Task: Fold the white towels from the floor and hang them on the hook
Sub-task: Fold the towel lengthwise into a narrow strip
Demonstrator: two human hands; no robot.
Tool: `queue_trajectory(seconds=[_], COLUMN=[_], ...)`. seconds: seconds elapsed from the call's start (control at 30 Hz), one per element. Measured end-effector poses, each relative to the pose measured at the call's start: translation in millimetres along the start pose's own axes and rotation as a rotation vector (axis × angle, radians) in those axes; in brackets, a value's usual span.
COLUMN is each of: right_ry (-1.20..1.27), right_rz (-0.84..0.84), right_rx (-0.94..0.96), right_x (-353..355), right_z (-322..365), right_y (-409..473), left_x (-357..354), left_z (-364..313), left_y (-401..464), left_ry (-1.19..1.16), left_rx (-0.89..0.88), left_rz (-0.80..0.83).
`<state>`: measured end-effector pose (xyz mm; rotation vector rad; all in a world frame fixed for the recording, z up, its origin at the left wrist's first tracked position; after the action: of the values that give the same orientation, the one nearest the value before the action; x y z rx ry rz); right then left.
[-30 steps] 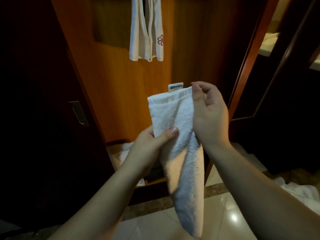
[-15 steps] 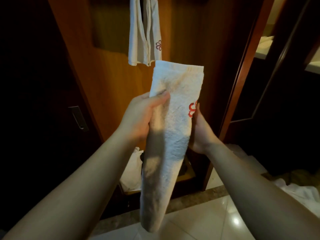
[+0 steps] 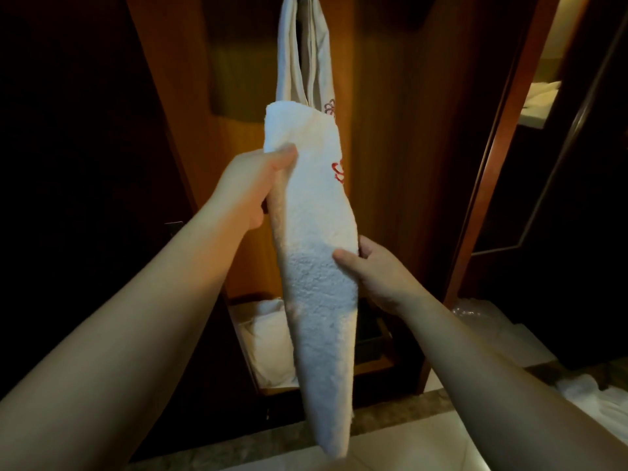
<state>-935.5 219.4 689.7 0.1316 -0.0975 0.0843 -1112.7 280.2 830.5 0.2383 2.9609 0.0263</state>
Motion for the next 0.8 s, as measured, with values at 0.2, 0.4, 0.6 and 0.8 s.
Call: queue_trajectory(seconds=[0.2,0.4,0.6,0.8], right_ry=[0.032,0.272,0.559,0.578], right_rz=[0.032,0.134,0.255,0.444], right_rx=[0.111,0.087,-0.185,-0.243], right_x=[6,24,24,22], right_z=[32,51,14,5], right_y=[1,1,-13,-31], left_x=[-3,-20,-39,-29], left_z=[-18,-29,-33,-25], left_y=[-1,0,14,44], left_ry=[-0.135,-0.288,-0.372,-0.23], left_rx=[0.121,0.178,0.222,0.216], left_rz=[0.173,0.177,0.126,0.005])
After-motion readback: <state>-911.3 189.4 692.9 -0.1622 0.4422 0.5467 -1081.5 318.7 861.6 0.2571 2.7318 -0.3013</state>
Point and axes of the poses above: each hand's wrist, its own y-axis towards the middle knuckle, its own x-axis out of the back of the hand, z = x × y, the point moved 2 cm from there along y, towards the middle knuckle, and after that the axes turned 6 degrees about -y, right-handed, at the moved point
